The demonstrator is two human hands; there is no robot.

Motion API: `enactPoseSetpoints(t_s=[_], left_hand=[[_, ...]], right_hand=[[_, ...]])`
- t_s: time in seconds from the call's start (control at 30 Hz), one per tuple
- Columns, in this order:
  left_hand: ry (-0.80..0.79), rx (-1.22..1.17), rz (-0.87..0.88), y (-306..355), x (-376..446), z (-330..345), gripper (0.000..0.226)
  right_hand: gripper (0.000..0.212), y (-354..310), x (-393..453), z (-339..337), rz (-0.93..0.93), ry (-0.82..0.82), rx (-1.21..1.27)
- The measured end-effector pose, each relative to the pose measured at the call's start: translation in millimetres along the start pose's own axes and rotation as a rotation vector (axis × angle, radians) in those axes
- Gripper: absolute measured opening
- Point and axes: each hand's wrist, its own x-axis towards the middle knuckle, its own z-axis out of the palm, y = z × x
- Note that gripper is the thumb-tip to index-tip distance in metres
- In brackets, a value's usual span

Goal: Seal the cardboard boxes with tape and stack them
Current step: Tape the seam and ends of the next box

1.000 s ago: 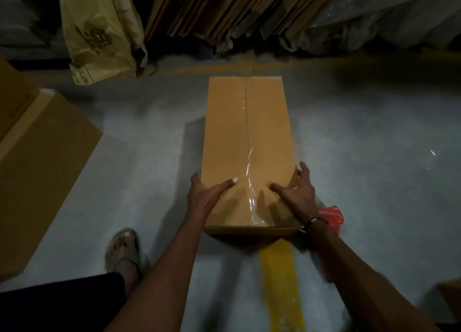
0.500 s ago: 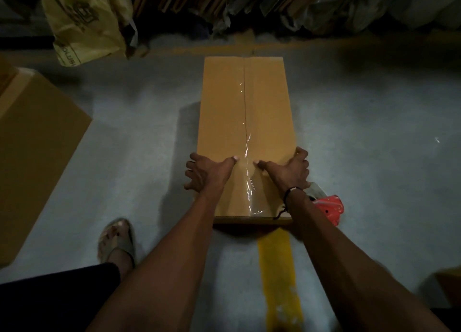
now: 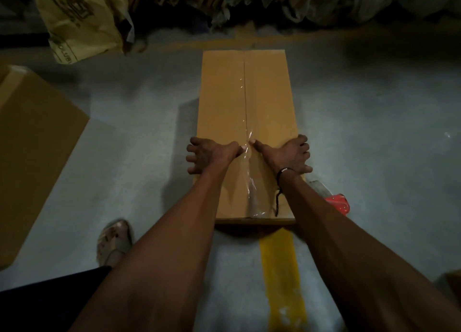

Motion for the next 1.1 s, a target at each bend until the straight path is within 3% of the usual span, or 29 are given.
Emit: enactPoseSetpoints(t_s=[0.1,0.2,0.27,0.57,0.73,0.87,1.1], left_hand=[[0.006,-0.071,-0.029,8,7,1,0.111],[0.002,-0.015,0.014,8,7,4,0.146],[0.01,0.025,0.062,3,7,5,0.154],[-0.069,0.03,0.011,-30,-12,-1,0.127],[-0.114,0.02,0.068,-81,-36,-15,0.13],[-0.158,0.091,0.108,-119,-58,-30,0.128],[-0.239,0.229,0.199,-168,-76,-51,0.123]], right_hand=[[0.13,-3,4,-1,0.062,-0.036,0.046],[0.14,-5,4,1,0.091,-0.01,0.029],[0.14,-5,4,1,0.093,0.006,0.005],[0.137,23,-25,-10,0.111,-0.096,0.002],[0.138,64,-63,-28,0.082,-0.165,0.039],[0.148,103,-86,-34,0.092,-0.238,0.067],[0.145,159,-113,-37,0.056,-0.27,0.002]])
